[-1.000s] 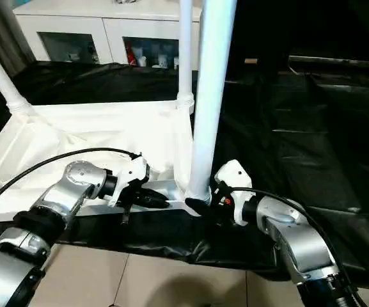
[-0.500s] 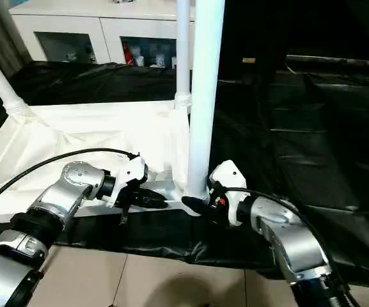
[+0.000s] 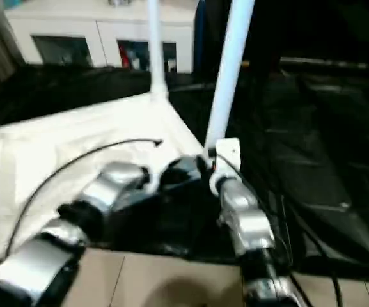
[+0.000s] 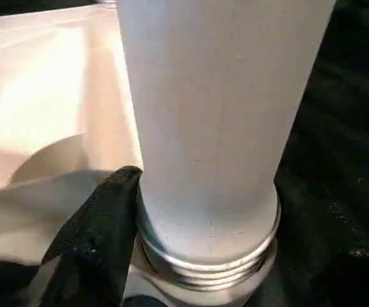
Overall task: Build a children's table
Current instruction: Rotate leg to tighten
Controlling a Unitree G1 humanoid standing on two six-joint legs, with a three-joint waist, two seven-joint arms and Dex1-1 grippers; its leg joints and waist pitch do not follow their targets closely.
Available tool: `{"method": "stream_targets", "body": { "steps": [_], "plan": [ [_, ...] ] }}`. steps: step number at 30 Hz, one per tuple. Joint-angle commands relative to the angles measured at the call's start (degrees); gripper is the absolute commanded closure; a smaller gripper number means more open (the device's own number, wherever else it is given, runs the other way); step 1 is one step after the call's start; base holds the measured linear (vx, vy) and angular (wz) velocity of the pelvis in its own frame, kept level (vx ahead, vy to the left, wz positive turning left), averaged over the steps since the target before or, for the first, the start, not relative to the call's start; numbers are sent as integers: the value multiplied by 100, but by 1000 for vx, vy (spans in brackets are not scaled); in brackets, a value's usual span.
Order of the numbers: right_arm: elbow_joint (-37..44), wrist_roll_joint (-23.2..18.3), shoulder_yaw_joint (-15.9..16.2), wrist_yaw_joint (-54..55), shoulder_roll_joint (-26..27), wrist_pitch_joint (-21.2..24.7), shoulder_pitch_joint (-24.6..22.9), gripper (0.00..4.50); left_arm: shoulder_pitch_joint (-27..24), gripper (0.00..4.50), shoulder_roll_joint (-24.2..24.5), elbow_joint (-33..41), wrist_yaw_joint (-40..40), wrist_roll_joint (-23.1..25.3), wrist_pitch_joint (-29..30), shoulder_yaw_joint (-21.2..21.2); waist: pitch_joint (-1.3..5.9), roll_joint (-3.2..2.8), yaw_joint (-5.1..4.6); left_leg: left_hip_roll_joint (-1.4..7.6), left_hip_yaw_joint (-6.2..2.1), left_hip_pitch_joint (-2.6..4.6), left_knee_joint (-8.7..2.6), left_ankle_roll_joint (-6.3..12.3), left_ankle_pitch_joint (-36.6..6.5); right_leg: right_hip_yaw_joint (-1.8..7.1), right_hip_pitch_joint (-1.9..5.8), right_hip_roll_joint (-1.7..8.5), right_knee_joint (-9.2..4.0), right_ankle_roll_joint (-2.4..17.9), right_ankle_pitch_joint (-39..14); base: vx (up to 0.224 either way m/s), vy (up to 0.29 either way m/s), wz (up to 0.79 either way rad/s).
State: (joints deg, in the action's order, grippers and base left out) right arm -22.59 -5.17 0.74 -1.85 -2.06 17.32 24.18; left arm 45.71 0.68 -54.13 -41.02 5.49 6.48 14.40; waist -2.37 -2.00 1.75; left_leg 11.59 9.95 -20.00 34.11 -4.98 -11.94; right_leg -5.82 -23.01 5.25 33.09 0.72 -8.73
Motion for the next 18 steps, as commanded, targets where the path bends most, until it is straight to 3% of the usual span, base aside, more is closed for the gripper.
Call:
{"method": "stream_targets", "body": {
  "steps": [1, 4, 5, 10, 11, 15, 17, 18],
  "plan": [
    [-424, 33, 118, 111, 204, -21, 35, 178, 72, 450, -247, -84, 58, -2, -33, 23, 346, 86, 4, 62, -13, -37, -407, 342, -916, 256, 302, 300, -459, 865, -2002, 0, 0, 0],
    [-468, 59, 91, 121, 236, -163, 87, 178, 80, 450, -274, -90, 16, 10, -63, 31, 352, 44, 15, 77, -14, -35, -409, 409, -794, 255, 313, 299, -424, 973, -1704, 0, 0, 0],
    [-443, 75, 95, 72, 221, -223, 89, 123, 76, 450, -255, -87, -9, 16, -74, 33, 351, 57, 9, 78, -11, -39, -409, 415, -817, 256, 318, 298, -425, 982, -1691, 0, 0, 0],
    [-329, 58, 32, -90, 160, -338, 85, 100, 34, 450, -124, -64, -183, 35, -190, 46, 352, 61, 11, 86, -13, -35, -414, 455, -875, 263, 325, 305, -421, 1024, -1706, 0, 0, 0],
    [-247, 45, 73, -224, 95, -273, 59, 76, 6, 450, -81, -30, -259, 19, -248, 44, 352, 58, 11, 89, -14, -35, -417, 454, -865, 263, 326, 304, -419, 1036, -1685, 0, 0, 0],
    [388, 39, 516, -1253, -464, -6, -202, 68, -189, 450, 236, 166, -857, -144, -712, 21, 355, 58, 41, 85, -18, -59, -403, 584, -783, 262, 367, 298, -398, 1069, -1454, 0, 0, 0],
    [971, 12, 812, -2026, -1019, 76, -529, 68, -443, 450, 536, 453, -1654, -342, -942, 38, 336, 79, 65, 100, -16, -71, -411, 665, -788, 272, 387, 310, -395, 1068, -1492, 0, 0, 0],
    [1042, 11, 838, -2109, -1094, 78, -574, 68, -476, 450, 575, 497, -1754, -359, -947, 44, 344, 72, 54, 100, -4, -66, -405, 672, -815, 281, 366, 316, -393, 1065, -1537, 0, 0, 0]
  ]
}}
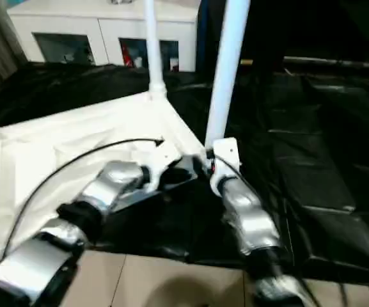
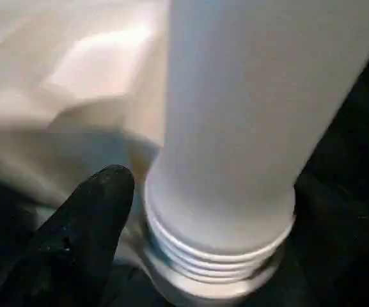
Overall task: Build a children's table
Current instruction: Rotate leg to tighten
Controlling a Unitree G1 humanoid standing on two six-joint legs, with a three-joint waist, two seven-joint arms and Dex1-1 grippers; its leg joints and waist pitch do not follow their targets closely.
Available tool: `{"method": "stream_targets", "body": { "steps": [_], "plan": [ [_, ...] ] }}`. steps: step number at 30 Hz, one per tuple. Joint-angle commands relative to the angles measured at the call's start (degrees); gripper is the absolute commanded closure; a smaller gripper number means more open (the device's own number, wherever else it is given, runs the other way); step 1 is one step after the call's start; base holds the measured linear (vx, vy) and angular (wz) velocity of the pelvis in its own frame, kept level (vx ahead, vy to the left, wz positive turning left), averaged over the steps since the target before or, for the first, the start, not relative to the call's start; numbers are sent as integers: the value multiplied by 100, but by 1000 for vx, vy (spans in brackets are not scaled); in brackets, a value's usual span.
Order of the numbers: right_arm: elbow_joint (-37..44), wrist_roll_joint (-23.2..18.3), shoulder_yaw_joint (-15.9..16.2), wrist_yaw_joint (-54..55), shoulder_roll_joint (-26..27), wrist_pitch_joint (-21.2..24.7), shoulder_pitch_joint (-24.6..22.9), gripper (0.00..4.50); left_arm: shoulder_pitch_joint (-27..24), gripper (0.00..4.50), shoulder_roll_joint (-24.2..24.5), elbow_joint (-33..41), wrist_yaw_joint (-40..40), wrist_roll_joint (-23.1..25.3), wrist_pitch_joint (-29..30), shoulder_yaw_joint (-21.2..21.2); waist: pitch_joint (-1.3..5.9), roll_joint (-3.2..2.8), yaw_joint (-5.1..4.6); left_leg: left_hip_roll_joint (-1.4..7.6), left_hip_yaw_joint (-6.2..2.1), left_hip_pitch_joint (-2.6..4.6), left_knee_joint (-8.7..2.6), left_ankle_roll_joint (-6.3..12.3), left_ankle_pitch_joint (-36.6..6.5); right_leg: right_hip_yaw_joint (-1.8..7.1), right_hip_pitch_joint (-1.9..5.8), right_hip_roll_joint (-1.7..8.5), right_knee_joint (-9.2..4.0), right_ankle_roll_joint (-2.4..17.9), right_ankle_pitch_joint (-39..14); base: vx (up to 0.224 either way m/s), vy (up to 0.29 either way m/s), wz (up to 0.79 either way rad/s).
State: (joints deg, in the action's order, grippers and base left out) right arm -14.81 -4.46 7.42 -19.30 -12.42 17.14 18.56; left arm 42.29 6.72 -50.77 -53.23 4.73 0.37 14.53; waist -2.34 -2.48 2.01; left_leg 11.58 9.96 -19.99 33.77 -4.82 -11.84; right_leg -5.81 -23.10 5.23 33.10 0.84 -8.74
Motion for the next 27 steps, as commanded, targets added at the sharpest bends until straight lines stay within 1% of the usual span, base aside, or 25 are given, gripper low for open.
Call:
{"method": "stream_targets", "body": {
  "steps": [1, 2, 3, 4, 5, 6, 7, 8, 9, 10, 11, 13, 14, 15, 16, 17, 20, 21, 23, 27],
  "plan": [
    [377, -60, 213, -497, -178, 100, -85, 68, -187, 450, 33, 231, -693, -310, -345, 42, 335, 119, 28, 100, -3, -52, -374, 641, -909, 275, 357, 320, -418, 1011, -1742, 0, 0, 0],
    [729, -155, 310, -956, -548, 157, -316, 68, -309, 450, 216, 402, -1074, -396, -312, 53, 322, 89, 29, 111, -7, -39, -388, 599, -1002, 269, 344, 319, -443, 976, -1961, 0, 0, 0],
    [822, -179, 329, -1089, -649, 155, -381, 68, -335, 450, 265, 437, -1163, -413, -296, 55, 322, 89, 29, 111, -7, -39, -388, 599, -1002, 269, 344, 319, -443, 976, -1961, 0, 0, 0],
    [977, -248, 325, -1277, -803, 191, -488, 68, -386, 450, 357, 505, -1356, -457, -279, 68, 318, 88, 49, 141, -8, -24, -393, 589, -1019, 294, 326, 314, -433, 961, -1922, 0, 0, 0],
    [977, -248, 325, -1277, -803, 191, -488, 68, -386, 450, 357, 505, -1356, -457, -279, 68, 321, 92, 50, 146, -10, -35, -398, 578, -1025, 295, 334, 319, -425, 974, -1912, 0, 0, 0],
    [1147, -344, 290, -1555, -1005, 191, -616, 68, -466, 450, 499, 632, -1692, -550, -232, 82, 319, 103, 42, 132, -9, -45, -401, 552, -1058, 284, 334, 311, -427, 979, -1947, 0, 0, 0],
    [1147, -344, 290, -1555, -1005, 191, -616, 68, -466, 450, 499, 632, -1692, -550, -232, 82, 314, 102, 48, 136, -8, -38, -399, 539, -1079, 291, 324, 319, -435, 967, -2004, 0, 0, 0],
    [1193, -354, 273, -1642, -1069, 207, -646, 68, -494, 450, 544, 678, -1815, -586, -215, 78, 306, 104, 35, 126, -7, -46, -403, 515, -1128, 283, 322, 318, -449, 950, -2116, 0, 0, 0],
    [1229, -381, 252, -1717, -1111, 223, -659, 68, -505, 450, 565, 699, -1878, -601, -192, 75, 309, 127, 33, 121, -5, -41, -399, 508, -1141, 280, 322, 316, -456, 923, -2177, 0, 0, 0],
    [1239, -389, 246, -1736, -1121, 231, -662, 68, -507, 450, 570, 702, -1892, -604, -187, 74, 305, 114, 49, 125, -1, -21, -396, 499, -1135, 287, 304, 322, -472, 890, -2269, 0, 0, 0],
    [1251, -399, 239, -1759, -1133, 240, -665, 68, -509, 450, 575, 706, -1908, -608, -180, 73, 309, 111, 47, 126, -1, -18, -395, 496, -1122, 288, 300, 324, -468, 892, -2272, 0, 0, 0],
    [1297, -438, 288, -1891, -1199, 297, -650, 68, -545, 450, 610, 768, -1993, -596, -194, 58, 308, 131, 47, 122, -7, -43, -398, 490, -1064, 280, 310, 316, -462, 861, -2268, 0, 0, 0],
    [1313, -450, 298, -1911, -1215, 312, -651, 85, -555, 450, 616, 789, -2011, -592, -193, 50, 310, 126, 53, 122, -10, -44, -397, 488, -1048, 279, 316, 320, -458, 855, -2267, 0, 0, 0],
    [1289, -480, 295, -1913, -1179, 316, -637, 85, -563, 450, 626, 802, -2012, -586, -188, 42, 310, 151, 51, 130, -10, -45, -398, 497, -1014, 283, 314, 321, -457, 854, -2241, 0, 0, 0],
    [1285, -500, 296, -1930, -1159, 323, -634, 99, -577, 450, 643, 830, -2018, -598, -171, 43, 312, 131, 57, 128, -10, -45, -396, 496, -1004, 281, 309, 322, -451, 854, -2240, 0, 0, 0],
    [1277, -501, 304, -1940, -1148, 318, -632, 114, -584, 450, 652, 843, -2011, -606, -164, 41, 314, 133, 58, 129, -10, -46, -395, 492, -996, 282, 310, 325, -448, 850, -2229, 0, 0, 0],
    [1272, -498, 316, -1982, -1141, 316, -639, 124, -598, 450, 666, 867, -2013, -621, -147, 38, 317, 125, 54, 132, -14, -51, -396, 490, -944, 281, 311, 317, -434, 876, -2118, 0, 0, 0],
    [1265, -502, 311, -1987, -1124, 322, -640, 132, -606, 450, 671, 873, -2041, -621, -131, 37, 316, 142, 54, 132, -13, -52, -396, 491, -937, 283, 314, 321, -427, 890, -2086, 0, 0, 0],
    [1257, -486, 311, -1980, -1103, 314, -646, 153, -615, 450, 680, 867, -2077, -606, -130, 44, 309, 137, 51, 127, -9, -48, -397, 486, -958, 282, 309, 320, -436, 884, -2139, 0, 0, 0],
    [1237, -496, 280, -1921, -1041, 312, -656, 168, -616, 450, 690, 830, -2104, -584, -140, 52, 311, 133, 48, 120, -10, -48, -395, 467, -967, 282, 309, 322, -449, 836, -2233, 0, 0, 0]
  ]
}}
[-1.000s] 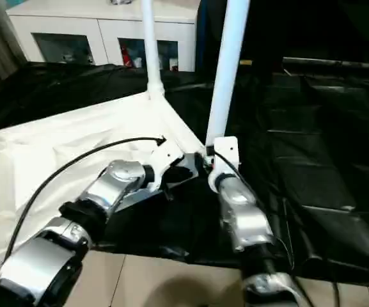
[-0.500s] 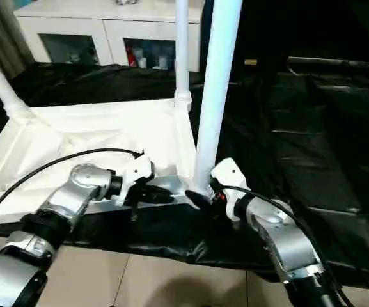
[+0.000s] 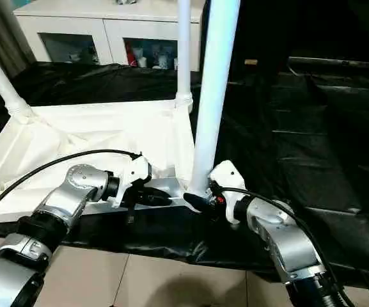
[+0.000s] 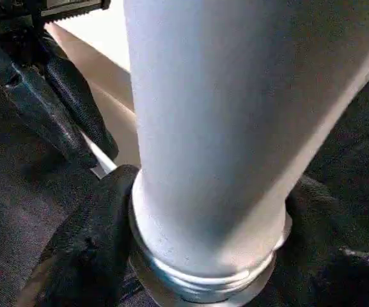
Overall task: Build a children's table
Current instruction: Rotate leg to tighten
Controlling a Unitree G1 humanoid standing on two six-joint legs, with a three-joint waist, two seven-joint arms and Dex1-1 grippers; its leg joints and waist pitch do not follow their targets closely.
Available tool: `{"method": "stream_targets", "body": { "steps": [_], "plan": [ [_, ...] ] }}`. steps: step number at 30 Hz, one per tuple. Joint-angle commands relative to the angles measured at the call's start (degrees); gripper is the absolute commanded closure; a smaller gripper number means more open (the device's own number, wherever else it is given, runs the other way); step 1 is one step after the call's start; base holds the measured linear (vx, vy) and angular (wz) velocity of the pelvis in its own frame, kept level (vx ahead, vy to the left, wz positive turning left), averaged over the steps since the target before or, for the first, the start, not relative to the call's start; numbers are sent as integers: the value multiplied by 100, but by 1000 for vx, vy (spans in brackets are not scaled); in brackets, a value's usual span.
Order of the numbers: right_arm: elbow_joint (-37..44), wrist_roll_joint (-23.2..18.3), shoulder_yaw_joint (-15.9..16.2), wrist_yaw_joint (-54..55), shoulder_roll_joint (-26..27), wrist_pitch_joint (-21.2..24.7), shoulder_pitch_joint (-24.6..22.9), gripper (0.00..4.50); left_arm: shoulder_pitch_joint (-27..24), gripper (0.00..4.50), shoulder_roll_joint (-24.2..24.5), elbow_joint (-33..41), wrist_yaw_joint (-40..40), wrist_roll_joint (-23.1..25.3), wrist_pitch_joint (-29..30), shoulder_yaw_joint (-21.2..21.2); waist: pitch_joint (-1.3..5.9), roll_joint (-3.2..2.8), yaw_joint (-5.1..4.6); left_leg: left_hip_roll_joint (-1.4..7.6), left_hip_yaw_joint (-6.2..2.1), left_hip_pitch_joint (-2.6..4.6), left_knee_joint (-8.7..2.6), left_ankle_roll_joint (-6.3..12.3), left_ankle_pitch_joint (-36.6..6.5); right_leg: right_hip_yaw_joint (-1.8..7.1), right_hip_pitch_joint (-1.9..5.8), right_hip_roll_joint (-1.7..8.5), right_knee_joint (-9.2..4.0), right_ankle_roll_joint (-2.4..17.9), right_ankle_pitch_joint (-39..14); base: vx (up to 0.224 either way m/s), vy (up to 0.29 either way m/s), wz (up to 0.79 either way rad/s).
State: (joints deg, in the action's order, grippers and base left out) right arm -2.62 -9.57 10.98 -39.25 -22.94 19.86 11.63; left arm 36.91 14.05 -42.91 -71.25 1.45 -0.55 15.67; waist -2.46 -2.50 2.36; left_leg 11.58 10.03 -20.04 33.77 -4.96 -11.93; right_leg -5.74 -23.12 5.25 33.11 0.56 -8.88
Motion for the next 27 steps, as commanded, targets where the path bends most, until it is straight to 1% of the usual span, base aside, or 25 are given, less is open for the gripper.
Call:
{"method": "stream_targets", "body": {
  "steps": [1, 3, 5, 6, 7, 8, 9, 10, 11, 12, 13, 14, 15, 16, 17, 18, 19, 20, 21, 22, 24, 25, 26, 27],
  "plan": [
    [-32, 16, -113, 157, 66, 24, 40, 172, -79, 450, -45, 27, -293, -247, -68, -58, 317, 120, 12, 122, -19, -43, -398, 478, -964, 274, 308, 319, -451, 867, -2217, 0, 0, 0],
    [-160, 37, -179, 312, 164, -53, 58, 173, -91, 450, -45, 17, -338, -246, -80, -37, 315, 126, -3, 118, -19, -42, -403, 454, -1010, 270, 301, 316, -458, 855, -2265, 0, 0, 0],
    [-423, 73, -358, 773, 415, -94, 115, 174, -112, 450, -72, -50, -176, -163, -120, -13, 315, 122, -15, 115, -22, -40, -406, 428, -1040, 267, 298, 320, -466, 840, -2324, 0, 0, 0],
    [-549, 122, -440, 1053, 550, -139, 152, 174, -94, 450, -109, -126, 25, -98, -117, -23, 307, 100, -44, 113, -25, -43, -411, 381, -1082, 264, 280, 322, -477, 834, -2376, 0, 0, 0],
    [-792, 135, -671, 1684, 895, -74, 238, 175, -9, 450, -217, -330, 557, 70, -150, -43, 299, 111, -71, 98, -36, -55, -417, 320, -1150, 249, 297, 316, -489, 776, -2498, 0, 0, 0],
    [-921, 203, -751, 2030, 1052, -83, 289, 175, 56, 450, -296, -446, 846, 139, -172, -63, 293, 97, -96, 92, -35, -25, -421, 260, -1243, 242, 259, 301, -513, 741, -2643, 0, 0, 0],
    [-1076, 270, -827, 2405, 1228, -110, 346, 175, 129, 450, -393, -554, 1110, 185, -138, -86, 301, 105, -112, 90, -41, -21, -422, 230, -1262, 238, 269, 302, -512, 725, -2672, 0, 0, 0],
    [-1130, 282, -840, 2498, 1288, -112, 369, 175, 160, 450, -430, -588, 1205, 207, -110, -87, 296, 96, -116, 93, -45, -11, -426, 199, -1277, 239, 258, 303, -518, 720, -2702, 0, 0, 0],
    [-1376, 429, -838, 2950, 1513, -177, 479, 176, 292, 450, -601, -719, 1606, 306, -10, -78, 293, 97, -132, 102, -43, -7, -431, 172, -1279, 252, 246, 306, -515, 735, -2599, 0, 0, 0],
    [-1471, 510, -818, 3127, 1589, -211, 525, 176, 342, 450, -670, -763, 1756, 349, 22, -66, 288, 98, -136, 93, -39, 5, -431, 175, -1328, 252, 240, 300, -530, 746, -2610, 0, 0, 0],
    [-1645, 518, -837, 3298, 1718, -284, 619, 176, 423, 450, -801, -822, 1943, 369, 140, -70, 304, 124, -134, 87, -41, -7, -426, 201, -1293, 256, 268, 304, -515, 752, -2538, 0, 0, 0],
    [-1645, 518, -837, 3298, 1718, -284, 619, 176, 423, 450, -801, -822, 1943, 369, 140, -70, 311, 118, -132, 86, -36, -14, -421, 215, -1244, 264, 269, 309, -504, 776, -2460, 0, 0, 0],
    [-1809, 542, -857, 3482, 1833, -350, 714, 176, 508, 450, -935, -893, 2161, 390, 237, -83, 310, 118, -124, 86, -32, -20, -417, 253, -1173, 267, 273, 308, -497, 812, -2340, 0, 0, 0],
    [-2011, 662, -834, 3737, 1929, -423, 842, 176, 615, 450, -1102, -1011, 2427, 417, 323, -109, 332, 132, -127, 89, -32, -36, -404, 265, -1034, 273, 291, 307, -458, 874, -2099, 0, 0, 0],
    [-2227, 721, -839, 3947, 2051, -496, 983, 176, 734, 450, -1292, -1150, 2732, 442, 420, -140, 334, 127, -122, 84, -29, -30, -407, 274, -979, 273, 292, 302, -453, 905, -2008, 0, 0, 0],
    [-2476, 827, -826, 4174, 2196, -651, 1156, 176, 898, 450, -1551, -1369, 3129, 478, 431, -183, 333, 107, -127, 86, -20, -15, -399, 275, -948, 274, 272, 296, -447, 991, -1881, 0, 0, 0],
    [-2587, 846, -819, 4226, 2251, -723, 1237, 176, 956, 450, -1655, -1444, 3180, 468, 449, -198, 342, 137, -112, 81, -9, -3, -388, 273, -950, 276, 285, 293, -448, 1027, -1838, 0, 0, 0],
    [-2657, 836, -825, 4232, 2298, -761, 1299, 176, 999, 450, -1721, -1485, 3223, 485, 439, -191, 351, 123, -80, 74, -14, -29, -382, 332, -837, 284, 315, 306, -418, 1061, -1671, 0, 0, 0],
    [-2679, 865, -806, 4242, 2306, -789, 1335, 176, 1017, 450, -1745, -1488, 3209, 498, 417, -175, 350, 139, -67, 69, -10, -42, -375, 415, -748, 286, 328, 304, -410, 1075, -1535, 0, 0, 0],
    [-2684, 846, -811, 4187, 2316, -851, 1376, 176, 1038, 450, -1737, -1478, 3162, 497, 422, -174, 354, 129, -56, 68, -8, -37, -373, 455, -714, 285, 331, 306, -404, 1087, -1482, 0, 0, 0],
    [-2684, 828, -822, 4163, 2320, -870, 1384, 176, 1043, 450, -1720, -1477, 3160, 505, 405, -170, 361, 130, -45, 65, -5, -45, -367, 528, -653, 285, 340, 306, -393, 1104, -1390, 0, 0, 0],
    [-2672, 851, -808, 4164, 2302, -901, 1386, 176, 1046, 450, -1683, -1462, 3153, 519, 372, -163, 353, 123, -42, 74, -5, -36, -373, 575, -670, 280, 336, 305, -398, 1129, -1420, 0, 0, 0],
    [-2651, 877, -786, 4141, 2275, -938, 1385, 176, 1045, 450, -1655, -1442, 3110, 508, 376, -170, 350, 126, -44, 74, -4, -37, -375, 576, -701, 277, 337, 304, -405, 1126, -1462, 0, 0, 0],
    [-2623, 868, -779, 4061, 2244, -1007, 1382, 141, 1046, 450, -1615, -1439, 3054, 496, 391, -185, 348, 117, -49, 75, -6, -33, -379, 560, -768, 275, 333, 302, -414, 1109, -1546, 0, 0, 0]
  ]
}}
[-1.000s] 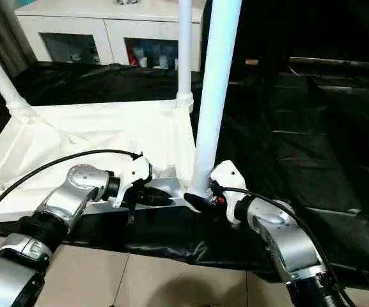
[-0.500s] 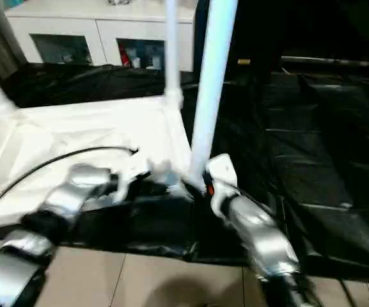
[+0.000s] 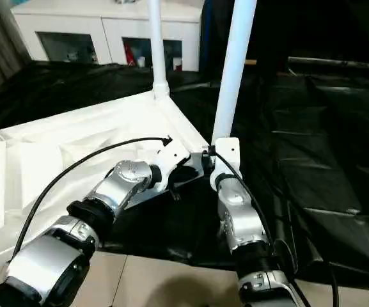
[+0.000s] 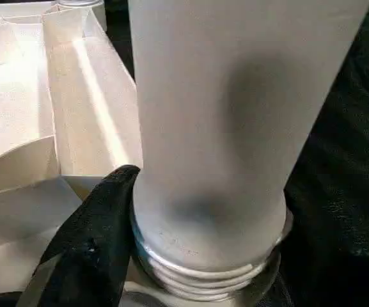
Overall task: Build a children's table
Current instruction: Rotate leg to tighten
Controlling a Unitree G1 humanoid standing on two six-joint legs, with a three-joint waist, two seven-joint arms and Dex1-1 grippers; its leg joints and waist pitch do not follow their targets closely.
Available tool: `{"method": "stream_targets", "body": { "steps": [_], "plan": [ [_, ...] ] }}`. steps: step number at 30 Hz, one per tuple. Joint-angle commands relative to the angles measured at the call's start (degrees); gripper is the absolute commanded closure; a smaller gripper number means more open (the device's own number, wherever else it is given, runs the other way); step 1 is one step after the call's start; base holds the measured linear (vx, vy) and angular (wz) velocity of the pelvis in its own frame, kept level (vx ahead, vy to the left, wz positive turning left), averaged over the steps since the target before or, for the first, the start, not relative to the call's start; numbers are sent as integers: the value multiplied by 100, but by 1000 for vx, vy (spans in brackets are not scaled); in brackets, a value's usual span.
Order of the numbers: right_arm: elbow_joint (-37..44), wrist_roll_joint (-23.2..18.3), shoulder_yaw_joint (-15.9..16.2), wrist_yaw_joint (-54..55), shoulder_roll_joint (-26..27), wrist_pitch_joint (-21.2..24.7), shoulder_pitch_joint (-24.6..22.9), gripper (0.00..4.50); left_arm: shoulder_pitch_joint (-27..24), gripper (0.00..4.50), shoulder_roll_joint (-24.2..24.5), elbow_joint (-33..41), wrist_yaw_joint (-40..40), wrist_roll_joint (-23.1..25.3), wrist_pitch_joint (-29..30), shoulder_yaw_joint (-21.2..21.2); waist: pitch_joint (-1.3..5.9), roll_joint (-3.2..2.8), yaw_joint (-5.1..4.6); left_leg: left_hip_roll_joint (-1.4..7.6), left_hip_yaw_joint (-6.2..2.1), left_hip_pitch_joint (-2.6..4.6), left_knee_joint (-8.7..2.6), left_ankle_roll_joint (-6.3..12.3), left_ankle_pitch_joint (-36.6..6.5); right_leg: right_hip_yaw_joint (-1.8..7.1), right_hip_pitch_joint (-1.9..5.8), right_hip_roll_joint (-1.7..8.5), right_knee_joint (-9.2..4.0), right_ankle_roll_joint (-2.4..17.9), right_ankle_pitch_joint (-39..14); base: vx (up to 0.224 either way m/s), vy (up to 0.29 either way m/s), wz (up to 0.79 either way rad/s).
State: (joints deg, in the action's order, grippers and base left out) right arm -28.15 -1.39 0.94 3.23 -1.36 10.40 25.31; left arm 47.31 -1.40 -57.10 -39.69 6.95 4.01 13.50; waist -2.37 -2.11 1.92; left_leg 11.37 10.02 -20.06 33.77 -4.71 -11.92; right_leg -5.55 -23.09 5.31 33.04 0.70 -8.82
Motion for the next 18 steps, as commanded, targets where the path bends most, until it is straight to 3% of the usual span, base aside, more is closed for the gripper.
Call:
{"method": "stream_targets", "body": {
  "steps": [1, 4, 5, 7, 10, 11, 13, 16, 18],
  "plan": [
    [21, 31, 237, -340, 9, -81, -6, 106, -10, 450, 15, -2, -223, -52, -101, 34, 337, 82, -7, 95, -6, -33, -381, 527, -802, 254, 333, 299, -412, 1085, -1600, 0, 0, 0],
    [523, -9, 226, -807, -342, 40, -136, 96, -135, 450, 317, 153, -740, -98, -301, 49, 351, 45, 3, 94, -17, -34, -381, 533, -821, 253, 355, 291, -401, 1062, -1549, 0, 0, 0],
    [622, -16, 220, -861, -403, 104, -168, 73, -160, 450, 364, 186, -814, -104, -317, 53, 347, 63, -2, 101, -14, -42, -383, 557, -804, 257, 359, 288, -403, 1067, -1491, 0, 0, 0],
    [758, -65, 240, -1036, -499, 150, -224, 73, -193, 450, 425, 227, -907, -110, -402, 62, 350, 65, -4, 103, -10, -40, -372, 604, -747, 261, 353, 290, -389, 1114, -1385, 0, 0, 0],
    [1494, -319, 477, -2062, -1108, 766, -590, 73, -361, 450, 703, 421, -1560, -264, -647, 61, 344, 66, 13, 130, -19, -42, -378, 669, -753, 268, 368, 293, -376, 1142, -1381, 0, 0, 0],
    [1679, -350, 584, -2342, -1276, 836, -689, 73, -404, 450, 763, 471, -1720, -312, -684, 56, 343, 31, 22, 128, -20, -32, -378, 674, -759, 266, 367, 289, -378, 1147, -1363, 0, 0, 0],
    [1868, -389, 681, -2606, -1443, 896, -793, 73, -448, 450, 825, 532, -1890, -364, -688, 53, 343, 59, 18, 137, -18, -50, -378, 672, -786, 273, 380, 293, -366, 1170, -1297, 0, 0, 0],
    [2570, -633, 941, -3635, -2100, 1028, -1204, 73, -615, 450, 1078, 784, -2644, -584, -681, 56, 328, 57, 23, 140, -19, -57, -380, 659, -883, 278, 381, 306, -380, 1172, -1467, 0, 0, 0],
    [2705, -736, 936, -3875, -2238, 1066, -1289, 73, -691, 450, 1206, 888, -2988, -646, -679, 70, 330, 36, 27, 138, -16, -46, -376, 665, -954, 275, 360, 310, -396, 1151, -1633, 0, 0, 0]
  ]
}}
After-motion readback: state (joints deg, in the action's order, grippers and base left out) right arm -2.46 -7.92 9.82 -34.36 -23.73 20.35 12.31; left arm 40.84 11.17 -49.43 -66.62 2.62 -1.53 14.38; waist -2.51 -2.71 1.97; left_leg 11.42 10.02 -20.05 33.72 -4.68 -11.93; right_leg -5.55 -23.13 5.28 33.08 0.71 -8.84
